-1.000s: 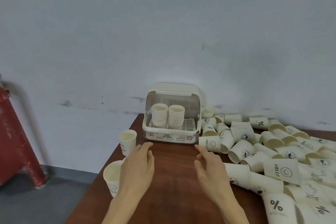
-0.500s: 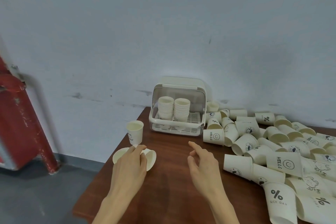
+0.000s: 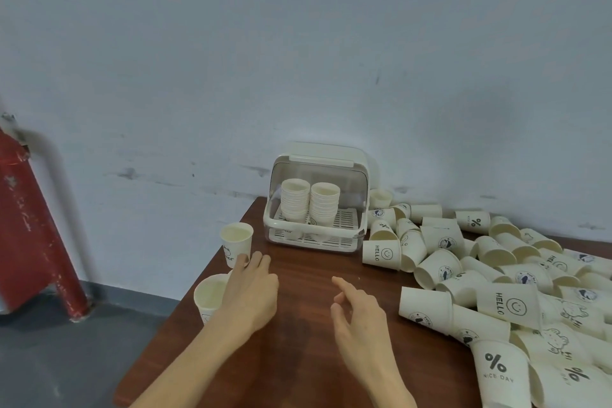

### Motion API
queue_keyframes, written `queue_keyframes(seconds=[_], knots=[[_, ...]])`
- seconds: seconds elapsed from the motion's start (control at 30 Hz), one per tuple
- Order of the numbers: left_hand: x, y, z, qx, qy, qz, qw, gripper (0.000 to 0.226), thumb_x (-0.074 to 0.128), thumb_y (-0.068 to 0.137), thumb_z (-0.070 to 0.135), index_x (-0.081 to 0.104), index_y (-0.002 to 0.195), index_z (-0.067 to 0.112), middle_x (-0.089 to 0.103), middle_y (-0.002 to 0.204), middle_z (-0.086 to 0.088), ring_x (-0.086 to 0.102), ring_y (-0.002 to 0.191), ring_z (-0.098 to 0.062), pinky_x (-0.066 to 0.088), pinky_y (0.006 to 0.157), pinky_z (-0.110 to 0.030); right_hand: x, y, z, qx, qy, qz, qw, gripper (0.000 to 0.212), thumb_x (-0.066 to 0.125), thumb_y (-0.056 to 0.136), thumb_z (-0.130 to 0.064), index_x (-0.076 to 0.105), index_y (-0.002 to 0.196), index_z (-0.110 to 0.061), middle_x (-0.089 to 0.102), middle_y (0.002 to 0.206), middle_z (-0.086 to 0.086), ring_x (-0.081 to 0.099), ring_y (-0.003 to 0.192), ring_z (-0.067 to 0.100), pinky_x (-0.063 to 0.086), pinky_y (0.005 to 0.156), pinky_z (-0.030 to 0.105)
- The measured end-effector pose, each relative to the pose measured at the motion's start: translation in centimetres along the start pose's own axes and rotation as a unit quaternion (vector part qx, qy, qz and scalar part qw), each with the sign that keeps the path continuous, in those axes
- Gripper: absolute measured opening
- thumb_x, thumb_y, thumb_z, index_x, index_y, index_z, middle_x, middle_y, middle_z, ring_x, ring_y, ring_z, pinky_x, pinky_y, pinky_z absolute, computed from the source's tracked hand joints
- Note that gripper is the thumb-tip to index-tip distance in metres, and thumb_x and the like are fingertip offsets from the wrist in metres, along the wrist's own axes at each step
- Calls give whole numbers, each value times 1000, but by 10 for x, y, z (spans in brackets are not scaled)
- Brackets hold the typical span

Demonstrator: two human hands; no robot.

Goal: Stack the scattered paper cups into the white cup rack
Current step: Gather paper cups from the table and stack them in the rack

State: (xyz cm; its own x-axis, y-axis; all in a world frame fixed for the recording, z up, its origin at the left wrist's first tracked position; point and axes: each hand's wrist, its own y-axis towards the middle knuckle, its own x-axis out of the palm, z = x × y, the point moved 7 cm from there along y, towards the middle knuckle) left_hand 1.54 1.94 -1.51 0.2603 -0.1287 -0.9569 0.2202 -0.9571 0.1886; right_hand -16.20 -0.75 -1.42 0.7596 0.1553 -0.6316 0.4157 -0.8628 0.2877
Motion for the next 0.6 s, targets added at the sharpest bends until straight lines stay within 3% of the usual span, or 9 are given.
queue_keyframes(seconds=[0.13,0.37,0.6], knots=[[8,5,7,17,55,-50,997,32,39,90,14,64,109,11,54,116,-9,39,116,-30,24,103,-43,4,3,2,-5,-12,-1,1000,44,51,94,-15,51,134,-33,58,99,-17,46,100,4,35,91,18],[5,15,6,14,47,-43,998,30,40,88,11,64,107,13,54,113,-8,42,111,-29,27,97,-41,10,5,5,-9,-28,-10,1000,44,48,95,-16,49,135,-34,57,99,-17,46,100,4,32,87,14],[-13,29,7,-22,-59,-2,998,42,28,96,33,64,108,15,57,111,-4,45,106,-22,29,97,-37,6,9,11,-5,-32,-3,999,44,47,95,-17,49,136,-33,57,101,-17,45,102,4,32,88,14]])
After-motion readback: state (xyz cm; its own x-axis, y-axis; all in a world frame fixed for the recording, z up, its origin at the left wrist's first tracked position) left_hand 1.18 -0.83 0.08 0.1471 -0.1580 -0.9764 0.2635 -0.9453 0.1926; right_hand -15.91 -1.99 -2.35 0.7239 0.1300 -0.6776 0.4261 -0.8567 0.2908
